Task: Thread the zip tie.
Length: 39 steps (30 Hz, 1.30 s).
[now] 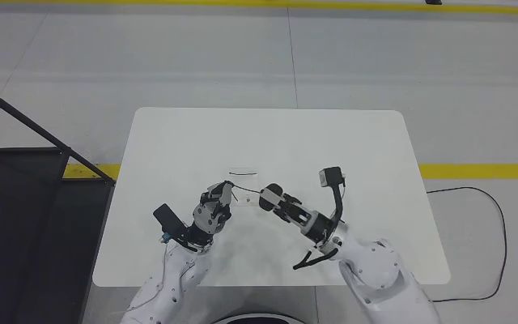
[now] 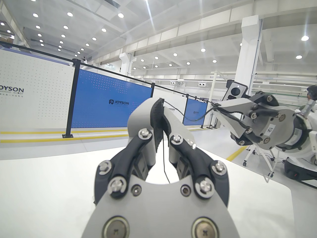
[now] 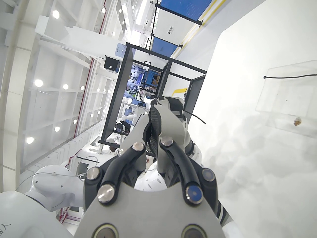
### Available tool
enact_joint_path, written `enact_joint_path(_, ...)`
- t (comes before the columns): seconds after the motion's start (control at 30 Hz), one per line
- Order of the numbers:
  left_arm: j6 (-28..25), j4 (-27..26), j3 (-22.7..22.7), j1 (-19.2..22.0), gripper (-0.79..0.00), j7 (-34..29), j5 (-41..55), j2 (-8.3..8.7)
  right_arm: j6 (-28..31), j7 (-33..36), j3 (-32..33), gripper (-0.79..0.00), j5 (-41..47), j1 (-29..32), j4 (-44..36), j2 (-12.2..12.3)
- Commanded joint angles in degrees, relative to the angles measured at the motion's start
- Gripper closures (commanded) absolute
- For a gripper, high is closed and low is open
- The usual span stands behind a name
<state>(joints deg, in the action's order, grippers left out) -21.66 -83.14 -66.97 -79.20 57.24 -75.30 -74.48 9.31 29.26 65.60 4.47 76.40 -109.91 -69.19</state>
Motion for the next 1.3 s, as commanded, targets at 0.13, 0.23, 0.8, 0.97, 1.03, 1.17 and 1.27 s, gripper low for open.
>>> enact_joint_path(0.13,0.0,0.0,0.0,0.0,0.0,0.0,0.0,0.0,3.85,-0.21,-0.52,0.0,1.58,-0.61,1.38,-0.23)
enact_joint_path(0.23,0.0,0.0,0.0,0.0,0.0,0.0,0.0,0.0,5.64,-0.47,-0.81,0.0,2.3,-0.83,2.06,-0.36)
enact_joint_path(0.8,0.2,-1.72,-0.17,-0.98,0.0,-1.74,-3.6,0.26,13.83,0.21,-0.64,0.0,5.83,-0.96,4.3,-0.63)
enact_joint_path(0.97,0.06,-1.36,0.1,-0.83,0.0,-1.86,-4.52,0.29,15.22,0.76,-0.29,0.0,6.55,-0.72,4.6,-0.6)
enact_joint_path(1.03,-0.02,-1.2,0.22,-0.74,0.0,-2.05,-4.93,0.3,15.75,0.95,-0.14,0.0,6.75,-0.67,4.72,-0.59)
enact_joint_path(1.17,-0.17,-1.08,0.38,-0.71,0.0,-2.09,-5.51,0.34,16.26,1.25,-0.01,0.0,7.16,-0.65,4.86,-0.59)
enact_joint_path(1.27,-0.25,-0.94,0.45,-0.68,0.0,-2.2,-5.88,0.38,17.17,1.34,0.03,0.0,7.37,-0.58,5.19,-0.61)
